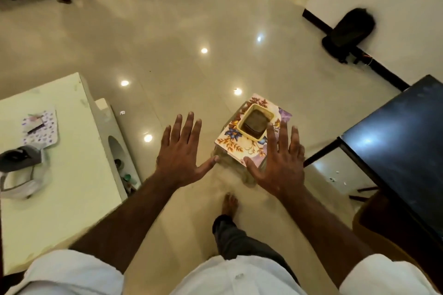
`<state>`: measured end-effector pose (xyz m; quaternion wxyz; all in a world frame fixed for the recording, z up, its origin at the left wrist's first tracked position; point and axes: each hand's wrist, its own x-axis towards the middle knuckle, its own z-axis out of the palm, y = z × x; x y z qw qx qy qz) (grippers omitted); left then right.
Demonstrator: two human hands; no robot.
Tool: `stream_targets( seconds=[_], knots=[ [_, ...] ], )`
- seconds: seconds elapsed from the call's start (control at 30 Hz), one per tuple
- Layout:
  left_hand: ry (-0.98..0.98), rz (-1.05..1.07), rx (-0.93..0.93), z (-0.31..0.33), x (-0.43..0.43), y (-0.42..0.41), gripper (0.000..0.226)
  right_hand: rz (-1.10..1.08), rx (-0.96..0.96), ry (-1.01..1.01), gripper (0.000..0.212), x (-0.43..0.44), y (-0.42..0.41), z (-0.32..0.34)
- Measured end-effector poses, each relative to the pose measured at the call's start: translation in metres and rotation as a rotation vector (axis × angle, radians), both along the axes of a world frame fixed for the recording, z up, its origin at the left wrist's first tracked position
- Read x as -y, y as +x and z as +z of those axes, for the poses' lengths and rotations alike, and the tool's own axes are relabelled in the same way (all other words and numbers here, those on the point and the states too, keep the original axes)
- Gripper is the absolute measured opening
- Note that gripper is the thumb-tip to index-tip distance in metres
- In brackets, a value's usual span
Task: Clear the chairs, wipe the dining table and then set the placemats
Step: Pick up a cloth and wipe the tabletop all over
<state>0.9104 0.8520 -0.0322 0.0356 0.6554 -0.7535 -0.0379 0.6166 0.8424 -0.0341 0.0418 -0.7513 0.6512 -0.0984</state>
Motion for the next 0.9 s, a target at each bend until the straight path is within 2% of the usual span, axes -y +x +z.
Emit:
stream_targets(
  seconds=[0.47, 0.63, 0.9],
  knots=[
    [0.032, 0.134, -0.002, -0.014, 0.218, 0.086, 0.117, 0.039, 0.055, 0.067, 0.119, 0.243, 0.088, -0.025],
    [0.067, 0.083, 0.015, -0.027, 0.314, 0.127, 0.117, 0.005, 0.067, 0.072, 0.123, 0.332, 0.121, -0.035],
    [0.100, -0.110, 0.022, -0.031, 0.486, 0.211, 0.115, -0.239, 0.043, 0.139, 0.122, 0.465, 0.190, -0.044]
  ],
)
